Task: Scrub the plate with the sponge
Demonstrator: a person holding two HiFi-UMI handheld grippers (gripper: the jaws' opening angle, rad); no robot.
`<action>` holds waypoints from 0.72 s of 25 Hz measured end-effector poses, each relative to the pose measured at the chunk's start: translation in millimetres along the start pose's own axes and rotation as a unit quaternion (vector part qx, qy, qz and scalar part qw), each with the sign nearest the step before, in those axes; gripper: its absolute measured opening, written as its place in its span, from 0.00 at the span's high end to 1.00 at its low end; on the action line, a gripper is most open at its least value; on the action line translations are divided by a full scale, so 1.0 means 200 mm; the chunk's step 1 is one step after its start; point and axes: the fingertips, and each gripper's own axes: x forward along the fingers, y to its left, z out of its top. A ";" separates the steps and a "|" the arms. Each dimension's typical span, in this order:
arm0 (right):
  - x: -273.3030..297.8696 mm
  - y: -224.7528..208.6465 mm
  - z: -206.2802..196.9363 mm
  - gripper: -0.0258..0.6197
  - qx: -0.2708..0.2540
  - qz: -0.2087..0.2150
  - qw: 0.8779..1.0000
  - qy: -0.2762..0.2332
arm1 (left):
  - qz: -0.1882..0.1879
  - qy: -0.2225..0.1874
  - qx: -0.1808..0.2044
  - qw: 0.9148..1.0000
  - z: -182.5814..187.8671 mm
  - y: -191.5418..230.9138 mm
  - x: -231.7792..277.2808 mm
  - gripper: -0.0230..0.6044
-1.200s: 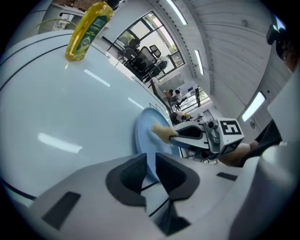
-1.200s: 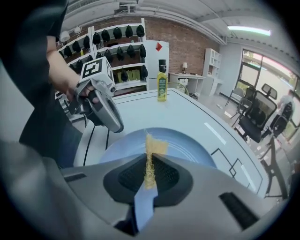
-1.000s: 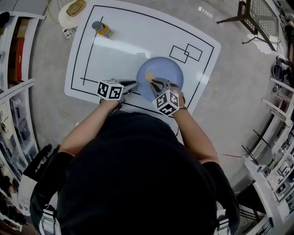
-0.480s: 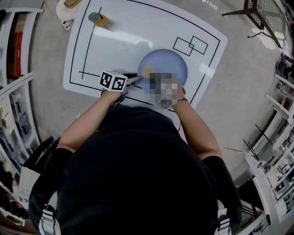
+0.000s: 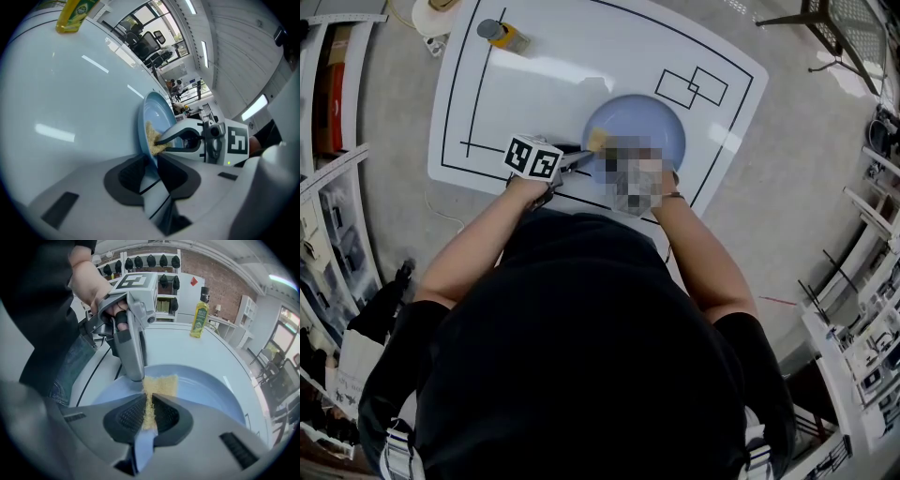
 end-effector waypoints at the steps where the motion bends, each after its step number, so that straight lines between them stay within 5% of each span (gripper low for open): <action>1: 0.00 0.00 0.01 0.91 -0.002 0.001 1.000 0.000 | -0.002 0.003 0.001 1.000 0.00 0.00 0.00 0.82; 18: 0.03 -0.30 0.03 0.91 -0.042 -0.032 0.998 0.019 | -0.011 0.012 0.004 1.000 0.00 -0.02 0.00 0.83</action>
